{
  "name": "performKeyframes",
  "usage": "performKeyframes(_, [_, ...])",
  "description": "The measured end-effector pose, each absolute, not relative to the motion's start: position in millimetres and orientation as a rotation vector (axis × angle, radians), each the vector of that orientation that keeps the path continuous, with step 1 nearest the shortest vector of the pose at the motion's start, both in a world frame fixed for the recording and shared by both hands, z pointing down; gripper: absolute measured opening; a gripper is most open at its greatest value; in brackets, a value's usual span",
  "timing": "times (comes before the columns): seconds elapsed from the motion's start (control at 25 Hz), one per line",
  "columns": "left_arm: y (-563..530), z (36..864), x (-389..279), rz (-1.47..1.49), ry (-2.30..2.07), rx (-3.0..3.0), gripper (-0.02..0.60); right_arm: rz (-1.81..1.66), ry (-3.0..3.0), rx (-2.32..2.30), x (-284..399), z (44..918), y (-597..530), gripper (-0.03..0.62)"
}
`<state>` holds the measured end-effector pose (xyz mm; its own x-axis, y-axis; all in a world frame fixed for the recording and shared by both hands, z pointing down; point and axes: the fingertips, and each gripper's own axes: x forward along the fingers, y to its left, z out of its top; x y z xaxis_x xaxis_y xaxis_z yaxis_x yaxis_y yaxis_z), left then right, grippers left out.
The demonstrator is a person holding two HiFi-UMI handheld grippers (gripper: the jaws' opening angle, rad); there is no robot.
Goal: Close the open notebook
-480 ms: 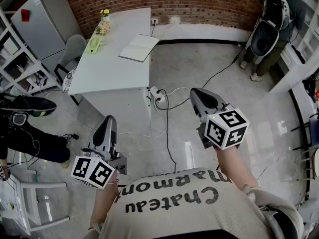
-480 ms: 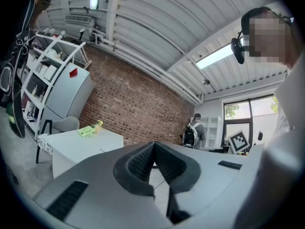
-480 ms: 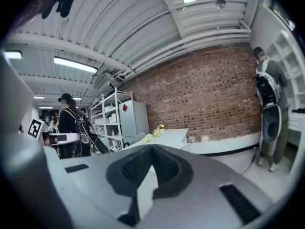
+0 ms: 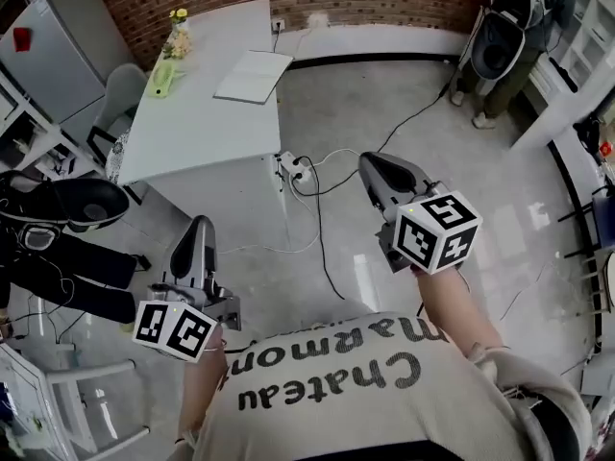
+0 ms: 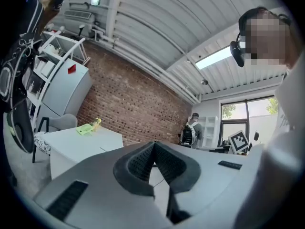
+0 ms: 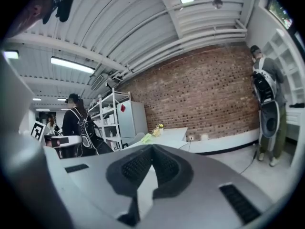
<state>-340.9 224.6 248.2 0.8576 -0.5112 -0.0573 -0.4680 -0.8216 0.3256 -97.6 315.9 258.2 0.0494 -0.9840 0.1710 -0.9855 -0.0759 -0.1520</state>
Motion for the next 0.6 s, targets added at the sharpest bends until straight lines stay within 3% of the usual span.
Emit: performKeyframes(0.6, [152.2,281.2,-280.3,-0.168,-0.776,2.599,0.0,0.518,-2.158,2.214,-30.6,291.8,234.8,0.003])
